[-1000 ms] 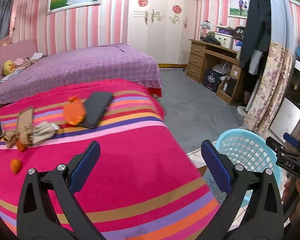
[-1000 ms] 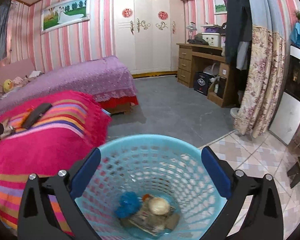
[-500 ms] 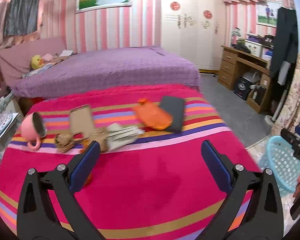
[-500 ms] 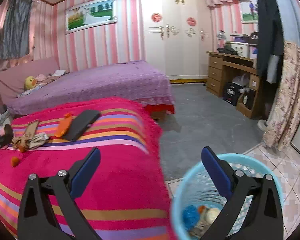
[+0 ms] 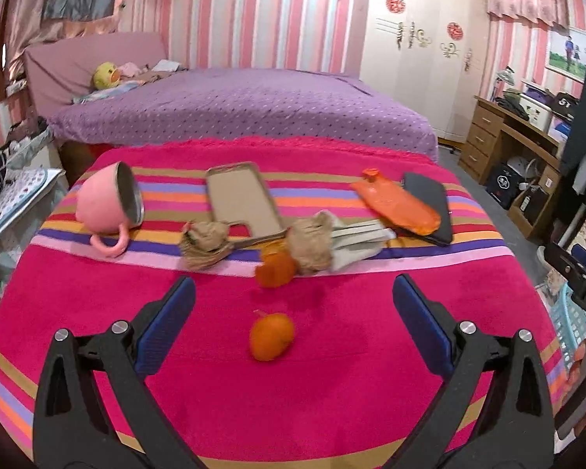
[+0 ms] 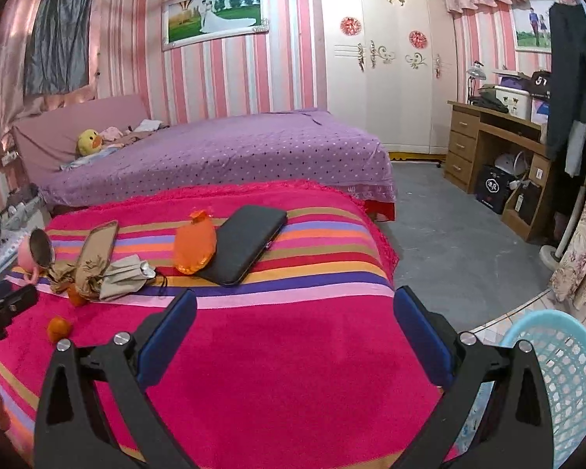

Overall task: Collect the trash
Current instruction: 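Move both tools back to the trash on the bed, then grasp the orange mandarin with the left tool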

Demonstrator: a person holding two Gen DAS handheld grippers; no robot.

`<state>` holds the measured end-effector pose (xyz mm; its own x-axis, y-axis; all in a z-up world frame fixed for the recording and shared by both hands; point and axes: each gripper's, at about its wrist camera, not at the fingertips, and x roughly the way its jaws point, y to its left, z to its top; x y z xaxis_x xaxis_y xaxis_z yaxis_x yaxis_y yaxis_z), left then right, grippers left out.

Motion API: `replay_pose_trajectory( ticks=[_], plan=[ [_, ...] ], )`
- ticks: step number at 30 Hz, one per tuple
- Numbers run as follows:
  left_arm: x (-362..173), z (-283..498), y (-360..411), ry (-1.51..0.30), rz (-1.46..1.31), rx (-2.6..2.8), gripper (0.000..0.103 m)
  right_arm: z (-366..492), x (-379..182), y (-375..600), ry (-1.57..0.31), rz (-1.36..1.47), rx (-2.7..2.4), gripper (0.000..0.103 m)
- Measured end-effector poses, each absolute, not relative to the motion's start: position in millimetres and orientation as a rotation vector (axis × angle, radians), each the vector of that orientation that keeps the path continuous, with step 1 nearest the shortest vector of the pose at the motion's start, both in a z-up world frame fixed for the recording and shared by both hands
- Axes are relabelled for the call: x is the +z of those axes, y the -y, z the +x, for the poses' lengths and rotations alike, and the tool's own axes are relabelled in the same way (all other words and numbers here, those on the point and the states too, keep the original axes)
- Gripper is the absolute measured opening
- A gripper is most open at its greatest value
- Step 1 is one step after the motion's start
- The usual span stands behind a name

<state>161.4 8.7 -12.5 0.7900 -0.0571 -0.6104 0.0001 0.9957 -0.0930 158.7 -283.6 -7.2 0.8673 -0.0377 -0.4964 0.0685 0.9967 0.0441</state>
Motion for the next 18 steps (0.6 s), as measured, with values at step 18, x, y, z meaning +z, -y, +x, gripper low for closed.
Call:
replay_pose_trajectory(
  ticks=[18],
  plan=[
    [-70.6,187.1,-36.3,-0.844,-0.150,-0.027,0.097,186.5,-41.0,264.5,-0.604,0.011,-0.084,0.098]
  ],
)
